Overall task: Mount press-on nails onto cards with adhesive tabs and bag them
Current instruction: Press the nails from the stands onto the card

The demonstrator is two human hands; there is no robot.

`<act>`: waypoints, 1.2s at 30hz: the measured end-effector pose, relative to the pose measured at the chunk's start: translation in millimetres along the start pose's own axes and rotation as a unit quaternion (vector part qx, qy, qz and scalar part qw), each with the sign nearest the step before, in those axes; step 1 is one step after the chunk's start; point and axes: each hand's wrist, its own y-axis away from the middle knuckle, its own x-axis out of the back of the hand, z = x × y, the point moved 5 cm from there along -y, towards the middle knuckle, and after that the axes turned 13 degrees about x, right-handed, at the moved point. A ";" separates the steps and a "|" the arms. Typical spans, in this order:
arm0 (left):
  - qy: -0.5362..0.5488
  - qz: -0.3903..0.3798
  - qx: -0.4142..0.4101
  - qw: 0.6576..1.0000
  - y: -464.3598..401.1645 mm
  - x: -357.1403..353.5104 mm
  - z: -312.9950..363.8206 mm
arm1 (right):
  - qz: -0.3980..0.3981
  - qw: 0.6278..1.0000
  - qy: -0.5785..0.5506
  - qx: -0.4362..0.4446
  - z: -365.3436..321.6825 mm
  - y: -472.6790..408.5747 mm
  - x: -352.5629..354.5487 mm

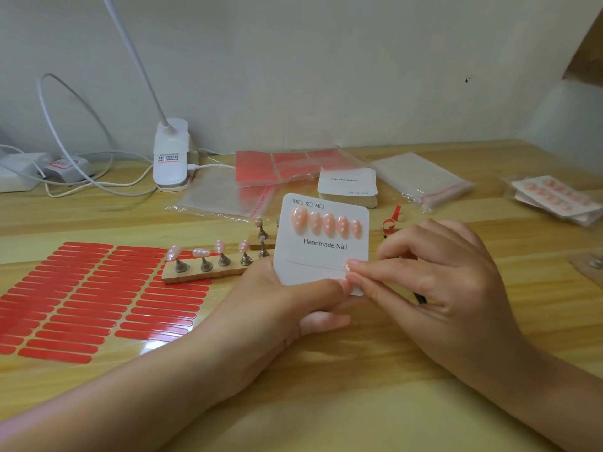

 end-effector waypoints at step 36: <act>-0.030 -0.008 -0.022 0.999 -0.4 -1.7 -0.1 | -0.038 0.912 -0.258 -0.318 11.9 5.2 -16.9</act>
